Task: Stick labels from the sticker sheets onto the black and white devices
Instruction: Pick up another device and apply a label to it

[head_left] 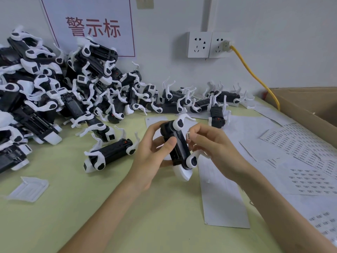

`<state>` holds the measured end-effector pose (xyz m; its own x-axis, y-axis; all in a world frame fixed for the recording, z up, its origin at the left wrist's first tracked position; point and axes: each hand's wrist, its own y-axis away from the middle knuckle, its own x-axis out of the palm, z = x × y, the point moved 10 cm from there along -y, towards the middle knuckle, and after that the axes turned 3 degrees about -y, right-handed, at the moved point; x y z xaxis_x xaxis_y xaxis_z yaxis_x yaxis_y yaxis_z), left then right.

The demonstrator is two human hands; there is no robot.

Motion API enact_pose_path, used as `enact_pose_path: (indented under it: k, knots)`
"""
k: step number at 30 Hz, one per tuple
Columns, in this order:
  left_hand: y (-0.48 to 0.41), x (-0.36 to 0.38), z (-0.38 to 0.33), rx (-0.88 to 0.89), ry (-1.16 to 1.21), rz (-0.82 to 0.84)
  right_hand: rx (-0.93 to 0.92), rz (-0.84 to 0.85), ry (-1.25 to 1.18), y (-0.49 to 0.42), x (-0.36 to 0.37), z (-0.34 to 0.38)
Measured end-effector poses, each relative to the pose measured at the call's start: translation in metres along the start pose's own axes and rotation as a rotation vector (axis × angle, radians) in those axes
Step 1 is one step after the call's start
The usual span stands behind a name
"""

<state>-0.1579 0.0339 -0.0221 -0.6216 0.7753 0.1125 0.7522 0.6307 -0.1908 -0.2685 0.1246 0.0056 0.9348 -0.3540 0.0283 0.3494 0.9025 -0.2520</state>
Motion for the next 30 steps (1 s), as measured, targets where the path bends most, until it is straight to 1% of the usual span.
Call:
enact_pose_path:
  k: [4,8,20,30]
  knots:
    - [0.0002,0.0005,-0.0020,0.035,-0.073,0.005,0.010,0.024,0.046,0.0007,0.0029,0.0003]
    - [0.0003,0.0016,-0.0031,0.051,-0.104,0.005,-0.025,0.023,0.104,0.0009,0.0041,0.0030]
    - [-0.0003,0.0009,-0.0017,0.085,-0.111,0.004,-0.070,-0.020,0.239,0.0000,0.0016,0.0032]
    - [-0.0011,-0.0007,0.0002,0.073,-0.091,-0.013,-0.093,-0.066,0.247,0.0011,0.0025,0.0058]
